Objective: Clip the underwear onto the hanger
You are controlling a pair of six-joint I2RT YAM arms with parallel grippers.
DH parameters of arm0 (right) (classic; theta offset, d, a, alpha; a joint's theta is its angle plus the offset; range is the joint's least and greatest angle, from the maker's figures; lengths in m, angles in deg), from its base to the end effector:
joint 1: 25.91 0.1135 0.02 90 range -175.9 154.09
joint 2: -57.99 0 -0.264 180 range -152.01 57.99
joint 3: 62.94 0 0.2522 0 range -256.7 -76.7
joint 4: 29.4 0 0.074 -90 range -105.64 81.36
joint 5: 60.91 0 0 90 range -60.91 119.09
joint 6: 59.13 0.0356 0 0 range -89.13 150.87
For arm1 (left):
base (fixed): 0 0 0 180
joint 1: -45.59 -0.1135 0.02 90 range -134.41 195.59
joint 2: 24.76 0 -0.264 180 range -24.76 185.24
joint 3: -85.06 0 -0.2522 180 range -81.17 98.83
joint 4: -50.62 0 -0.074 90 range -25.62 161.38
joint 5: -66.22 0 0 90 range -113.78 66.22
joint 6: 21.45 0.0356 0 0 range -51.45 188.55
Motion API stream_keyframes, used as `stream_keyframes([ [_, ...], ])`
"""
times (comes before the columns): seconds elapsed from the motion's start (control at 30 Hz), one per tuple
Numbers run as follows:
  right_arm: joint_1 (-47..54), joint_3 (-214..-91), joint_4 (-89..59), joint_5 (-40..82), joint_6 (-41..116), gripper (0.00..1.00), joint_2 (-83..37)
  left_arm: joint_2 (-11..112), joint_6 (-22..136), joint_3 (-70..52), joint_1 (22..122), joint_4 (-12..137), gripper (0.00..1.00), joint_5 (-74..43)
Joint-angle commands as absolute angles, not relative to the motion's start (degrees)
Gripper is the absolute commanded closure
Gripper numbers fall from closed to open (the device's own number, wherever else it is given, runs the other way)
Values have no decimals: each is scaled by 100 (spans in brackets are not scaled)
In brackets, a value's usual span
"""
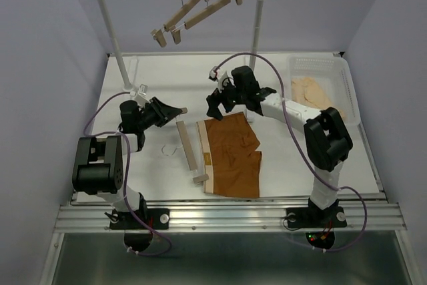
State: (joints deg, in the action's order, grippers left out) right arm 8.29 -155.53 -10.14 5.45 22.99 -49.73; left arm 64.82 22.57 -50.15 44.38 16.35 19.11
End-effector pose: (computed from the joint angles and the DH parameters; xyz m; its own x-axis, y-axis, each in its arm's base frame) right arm 0.3491 0.2545 0.2389 -0.3546 -0.3929 -0.8485 -0.8452 0.5228 0.1112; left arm 0.2959 -0.0180 0.1815 -0.5968 -0.5396 -0.5939 0.3229 0.5161 -0.7934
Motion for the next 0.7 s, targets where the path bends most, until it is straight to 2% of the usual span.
stream_keyframes([
  [0.0,855,-16318,-246,-88,811,0,-5617,6445,2364,-4778,4480,1279,100,2228],
  [0.33,969,-17425,-183,-553,547,10,-6777,6542,2390,-4707,4498,1279,100,2227],
  [0.67,1136,-17716,-307,0,846,13,-7288,6779,2486,-4619,4498,1279,100,2385],
])
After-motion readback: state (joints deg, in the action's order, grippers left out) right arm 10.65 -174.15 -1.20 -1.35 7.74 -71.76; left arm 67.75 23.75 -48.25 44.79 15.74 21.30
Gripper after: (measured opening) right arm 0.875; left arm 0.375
